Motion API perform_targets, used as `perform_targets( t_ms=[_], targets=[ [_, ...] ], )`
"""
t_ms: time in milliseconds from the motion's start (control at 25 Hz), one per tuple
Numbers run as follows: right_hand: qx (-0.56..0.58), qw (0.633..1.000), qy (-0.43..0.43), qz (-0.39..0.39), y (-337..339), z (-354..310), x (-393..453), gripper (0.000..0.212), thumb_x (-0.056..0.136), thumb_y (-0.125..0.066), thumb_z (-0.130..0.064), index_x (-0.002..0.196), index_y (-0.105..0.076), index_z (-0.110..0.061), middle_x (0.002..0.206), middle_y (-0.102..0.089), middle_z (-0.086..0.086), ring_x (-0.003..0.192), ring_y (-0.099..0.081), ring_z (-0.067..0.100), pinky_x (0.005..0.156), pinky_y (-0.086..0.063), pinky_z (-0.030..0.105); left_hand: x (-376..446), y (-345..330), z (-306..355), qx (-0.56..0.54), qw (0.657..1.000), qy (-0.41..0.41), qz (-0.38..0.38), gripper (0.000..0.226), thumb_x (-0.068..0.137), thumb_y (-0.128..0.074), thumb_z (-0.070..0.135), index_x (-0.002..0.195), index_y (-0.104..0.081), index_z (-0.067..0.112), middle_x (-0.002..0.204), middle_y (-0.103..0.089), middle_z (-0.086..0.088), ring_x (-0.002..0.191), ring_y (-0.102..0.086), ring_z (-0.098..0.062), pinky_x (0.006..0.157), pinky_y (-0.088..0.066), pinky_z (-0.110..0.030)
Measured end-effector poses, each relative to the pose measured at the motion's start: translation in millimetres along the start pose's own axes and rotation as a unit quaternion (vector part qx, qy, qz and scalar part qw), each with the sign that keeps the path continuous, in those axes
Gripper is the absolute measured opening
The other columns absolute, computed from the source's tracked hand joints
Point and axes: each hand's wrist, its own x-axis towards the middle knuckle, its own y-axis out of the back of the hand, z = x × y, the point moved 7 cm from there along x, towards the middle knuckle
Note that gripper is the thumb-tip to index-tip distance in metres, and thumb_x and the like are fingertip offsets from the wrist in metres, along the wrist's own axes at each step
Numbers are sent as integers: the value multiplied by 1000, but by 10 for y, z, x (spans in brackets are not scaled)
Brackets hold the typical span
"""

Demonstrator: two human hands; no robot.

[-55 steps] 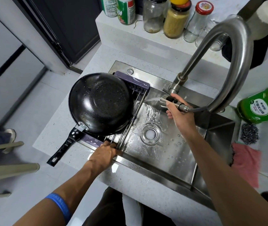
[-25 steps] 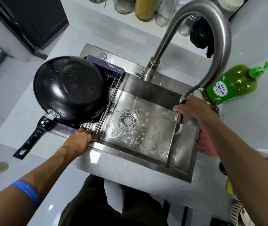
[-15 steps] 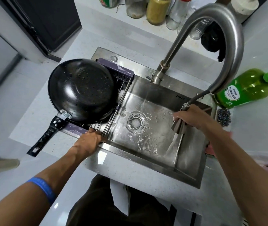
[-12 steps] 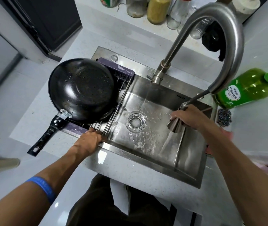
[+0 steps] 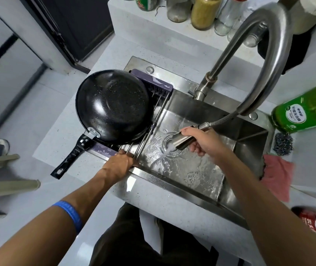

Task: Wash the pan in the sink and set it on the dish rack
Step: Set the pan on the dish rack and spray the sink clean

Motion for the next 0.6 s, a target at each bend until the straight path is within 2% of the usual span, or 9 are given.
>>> perform_targets(
  t_ms=[120,360,600],
  targets=[
    [42,999,16,-11,-202,-105,36,32,91,-69,-32,92,-74,0,61,-65,12,46,-52,15,42,-39,24,13,-12,-4,2,1000,2,1,33,95,-53,17,127,-61,25,124,-59,1,121,-43,-21,95,-50,-35],
    [94,995,14,-27,-417,-221,132,30,91,-69,-32,89,-72,-2,69,-68,17,53,-56,19,51,-44,29,4,-3,-11,-18,1000,-8,16,32,96,-54,17,124,-63,30,122,-60,3,114,-49,-19,94,-50,-32],
    [113,993,37,26,-268,-217,218,16,93,-68,-26,90,-73,-11,63,-68,12,52,-57,17,48,-48,27,37,-27,-31,-17,1000,-4,27,25,96,-52,24,118,-65,27,119,-60,5,113,-45,-17,91,-50,-28]
  ],
)
